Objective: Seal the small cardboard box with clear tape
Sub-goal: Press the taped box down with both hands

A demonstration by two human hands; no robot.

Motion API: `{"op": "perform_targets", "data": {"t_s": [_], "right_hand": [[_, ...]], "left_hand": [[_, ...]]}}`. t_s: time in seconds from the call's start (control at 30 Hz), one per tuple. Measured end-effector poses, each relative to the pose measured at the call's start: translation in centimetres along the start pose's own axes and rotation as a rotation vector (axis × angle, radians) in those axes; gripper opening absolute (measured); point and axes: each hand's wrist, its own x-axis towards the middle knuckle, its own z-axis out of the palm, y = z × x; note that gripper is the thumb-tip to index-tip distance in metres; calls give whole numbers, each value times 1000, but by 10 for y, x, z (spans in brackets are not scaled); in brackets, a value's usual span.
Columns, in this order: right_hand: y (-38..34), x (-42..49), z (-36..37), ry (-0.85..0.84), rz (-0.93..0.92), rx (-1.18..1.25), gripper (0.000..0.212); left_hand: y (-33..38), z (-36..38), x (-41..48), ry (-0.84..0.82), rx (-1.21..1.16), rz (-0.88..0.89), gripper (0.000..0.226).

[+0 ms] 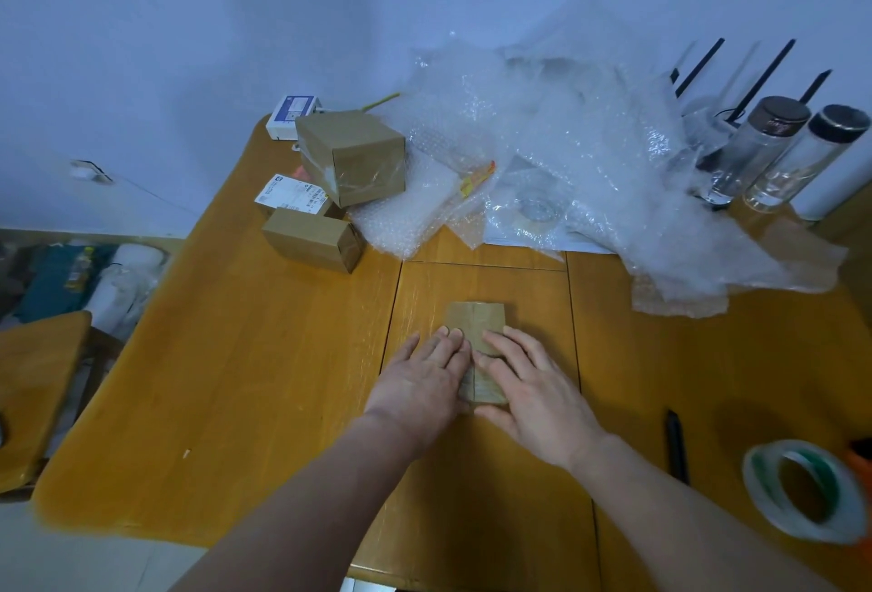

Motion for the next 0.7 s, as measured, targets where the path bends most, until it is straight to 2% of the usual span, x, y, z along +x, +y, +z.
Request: {"op": "perform_targets", "data": {"t_s": [0.33,0.6,0.7], "right_hand": [[-13,-14,-13,-95,11,-58,82],[-33,-18,-47,-165,72,53,70],[-34,-17,-57,-138,57,63,66]], "left_hand": [[18,8,-3,79,-41,-85,71],[29,-17,-9,75,-200,-145,82],[33,-22,-10,117,-225,-133,75]]}}
